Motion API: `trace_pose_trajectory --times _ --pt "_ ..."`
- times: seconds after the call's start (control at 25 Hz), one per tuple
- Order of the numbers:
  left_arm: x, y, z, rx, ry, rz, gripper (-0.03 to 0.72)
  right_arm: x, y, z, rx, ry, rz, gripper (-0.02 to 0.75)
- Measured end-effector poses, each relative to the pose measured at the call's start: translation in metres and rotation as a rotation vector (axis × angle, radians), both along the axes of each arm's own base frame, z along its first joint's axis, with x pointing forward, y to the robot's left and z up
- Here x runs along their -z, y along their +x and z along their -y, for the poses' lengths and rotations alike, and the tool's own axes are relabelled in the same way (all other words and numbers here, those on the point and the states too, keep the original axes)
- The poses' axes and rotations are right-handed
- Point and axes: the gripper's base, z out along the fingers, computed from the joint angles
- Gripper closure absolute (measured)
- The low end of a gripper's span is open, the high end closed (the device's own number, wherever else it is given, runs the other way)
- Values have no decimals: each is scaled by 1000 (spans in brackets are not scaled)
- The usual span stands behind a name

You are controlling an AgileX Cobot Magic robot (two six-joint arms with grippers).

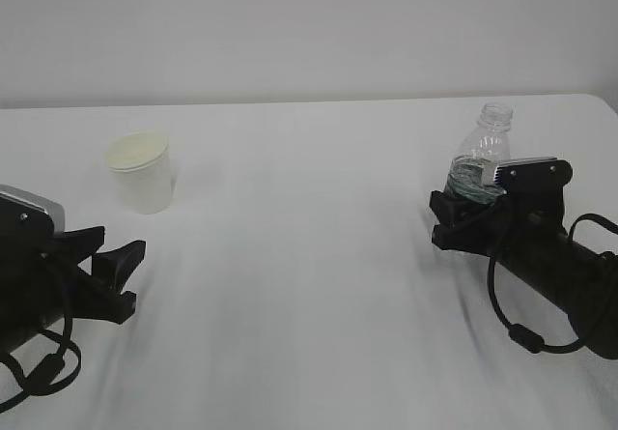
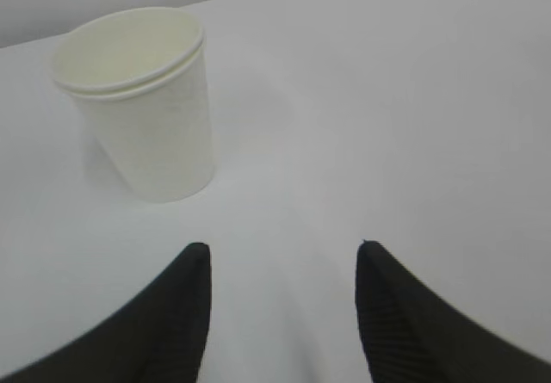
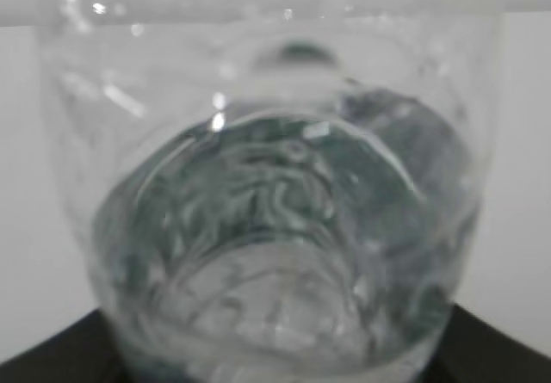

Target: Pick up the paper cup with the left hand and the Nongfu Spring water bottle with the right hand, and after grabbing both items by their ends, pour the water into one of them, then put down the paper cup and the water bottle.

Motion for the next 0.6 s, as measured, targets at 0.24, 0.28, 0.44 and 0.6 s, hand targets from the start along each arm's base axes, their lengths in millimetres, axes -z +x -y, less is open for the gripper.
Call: trace_pose_trajectory --times 0.24,0.28,0.44,0.6 --pt "0 0 0 0 0 0 300 0 0 -1 -9 -1 2 323" --pt "0 0 0 0 0 0 300 0 0 -1 -12 -1 2 323" --pt "0 0 0 0 0 0 300 -7 -6 -1 -21 -11 -9 328" --pt "0 0 0 0 0 0 300 -19 -10 0 -34 -54 25 330"
